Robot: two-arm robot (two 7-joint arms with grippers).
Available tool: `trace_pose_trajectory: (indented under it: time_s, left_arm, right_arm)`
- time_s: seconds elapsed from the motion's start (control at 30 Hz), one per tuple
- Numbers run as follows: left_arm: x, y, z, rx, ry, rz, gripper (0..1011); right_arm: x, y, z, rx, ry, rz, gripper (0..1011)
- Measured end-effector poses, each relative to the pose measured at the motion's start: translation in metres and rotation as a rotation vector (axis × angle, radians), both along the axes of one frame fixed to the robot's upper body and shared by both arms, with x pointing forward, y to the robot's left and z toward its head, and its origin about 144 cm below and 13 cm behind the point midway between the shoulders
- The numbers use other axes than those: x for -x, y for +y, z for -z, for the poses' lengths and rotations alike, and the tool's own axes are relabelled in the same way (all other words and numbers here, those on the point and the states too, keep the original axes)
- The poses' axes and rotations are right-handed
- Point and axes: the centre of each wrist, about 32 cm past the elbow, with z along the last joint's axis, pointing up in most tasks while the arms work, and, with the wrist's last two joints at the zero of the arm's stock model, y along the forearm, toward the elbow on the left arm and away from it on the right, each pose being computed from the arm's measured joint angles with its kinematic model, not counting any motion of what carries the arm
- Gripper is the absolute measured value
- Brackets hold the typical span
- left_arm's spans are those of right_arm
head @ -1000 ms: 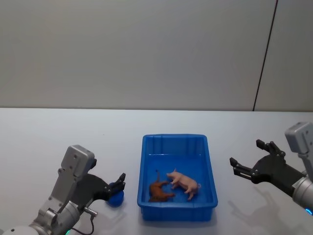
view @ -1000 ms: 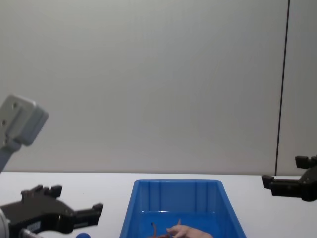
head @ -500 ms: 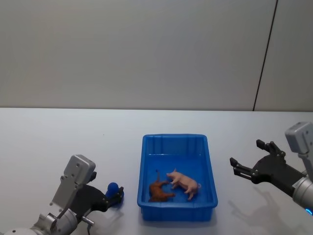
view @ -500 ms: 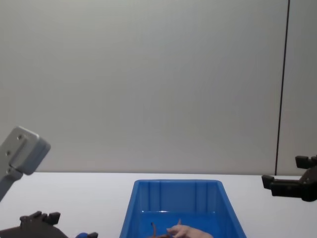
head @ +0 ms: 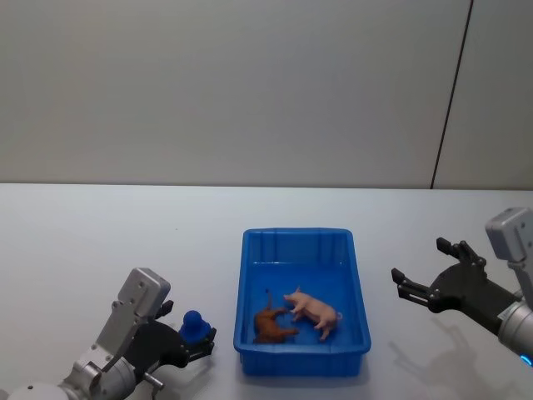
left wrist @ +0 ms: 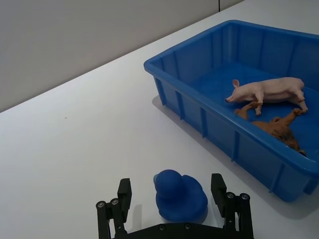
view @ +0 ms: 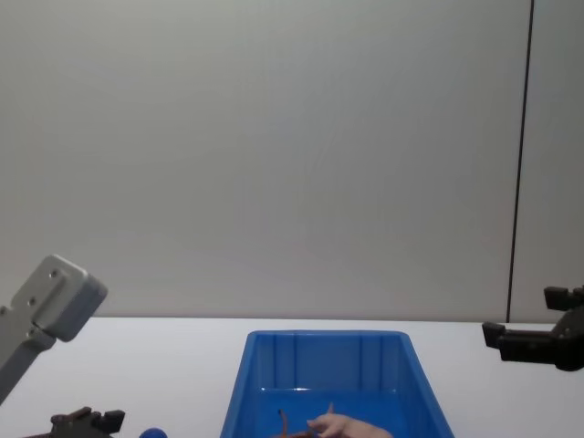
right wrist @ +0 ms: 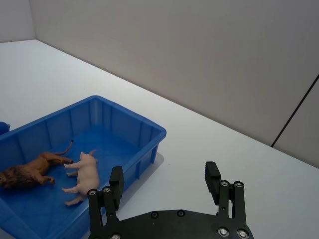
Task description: Pick up the two dolls from the table and place them into the box.
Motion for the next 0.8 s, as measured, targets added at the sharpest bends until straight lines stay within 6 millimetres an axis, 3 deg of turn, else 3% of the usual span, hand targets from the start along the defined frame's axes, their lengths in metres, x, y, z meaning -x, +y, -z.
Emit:
trace_pose_trajectory:
  time_s: [0.37, 0.5, 0.8]
  left_arm:
    - [-0.0052, 0.0008, 0.0045, -0.011, 0.033, 0.006, 1000]
    - [-0.006, 0.0008, 0.0055, -0.015, 0.043, 0.002, 943]
    - [-0.0081, 0.0017, 0.0087, -0.026, 0.061, -0.004, 685]
  right_arm:
    - [0.0, 0.0, 0.0, 0.0, 0.0, 0.0, 1001]
    - [0.0, 0.0, 0.0, 0.0, 0.0, 0.0, 1001]
    - [0.0, 0.0, 0.0, 0.0, 0.0, 0.0, 1001]
